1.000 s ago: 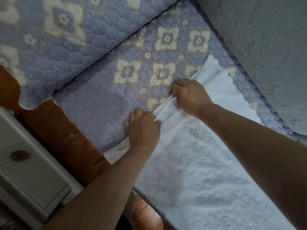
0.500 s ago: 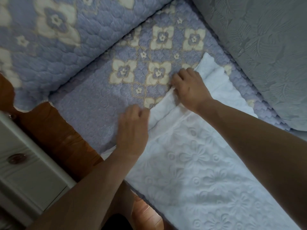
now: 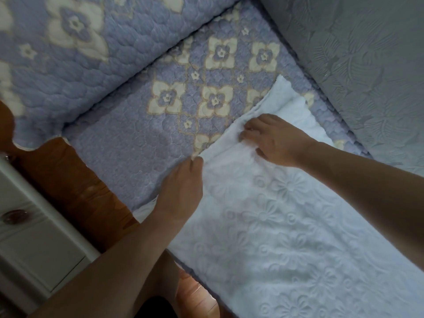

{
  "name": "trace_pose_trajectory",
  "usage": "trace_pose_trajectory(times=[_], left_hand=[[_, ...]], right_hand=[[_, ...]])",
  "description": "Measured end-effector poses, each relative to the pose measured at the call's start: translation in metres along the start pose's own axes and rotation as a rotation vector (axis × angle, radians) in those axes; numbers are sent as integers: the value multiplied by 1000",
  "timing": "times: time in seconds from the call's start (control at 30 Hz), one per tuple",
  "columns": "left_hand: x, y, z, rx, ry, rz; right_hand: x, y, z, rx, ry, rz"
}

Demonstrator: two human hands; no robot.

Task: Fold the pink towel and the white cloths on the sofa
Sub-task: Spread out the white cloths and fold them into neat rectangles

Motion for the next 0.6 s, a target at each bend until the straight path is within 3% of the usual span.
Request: trace_pose_trajectory(times=[0.07, 0.13, 0.27, 0.37, 0.43, 0.6], left_hand=[[3, -8, -11, 140, 169, 21], [4, -9, -15, 144, 212, 16], [1, 5, -18, 164, 121, -88], [2, 25, -32, 209, 6, -56], [4, 39, -37, 196, -45, -11], [-11, 71, -47, 140, -137, -124]], right_hand=[[0, -20, 3, -38, -48, 114], [4, -37, 5, -103, -79, 136], [9, -45, 14, -168, -59, 142], [15, -38, 35, -223, -3, 170], [18, -33, 58, -278, -15, 148], [21, -48, 85, -286, 44, -27]])
Point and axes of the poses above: each hand's wrist, its own y-axis away from the middle knuckle, its own x-axis out of the back of the hand, z = x × y, the point moved 3 cm from there along -y, towards the middle knuckle, and after that the axes turned 10 degrees about -x, right-handed, at the moved point
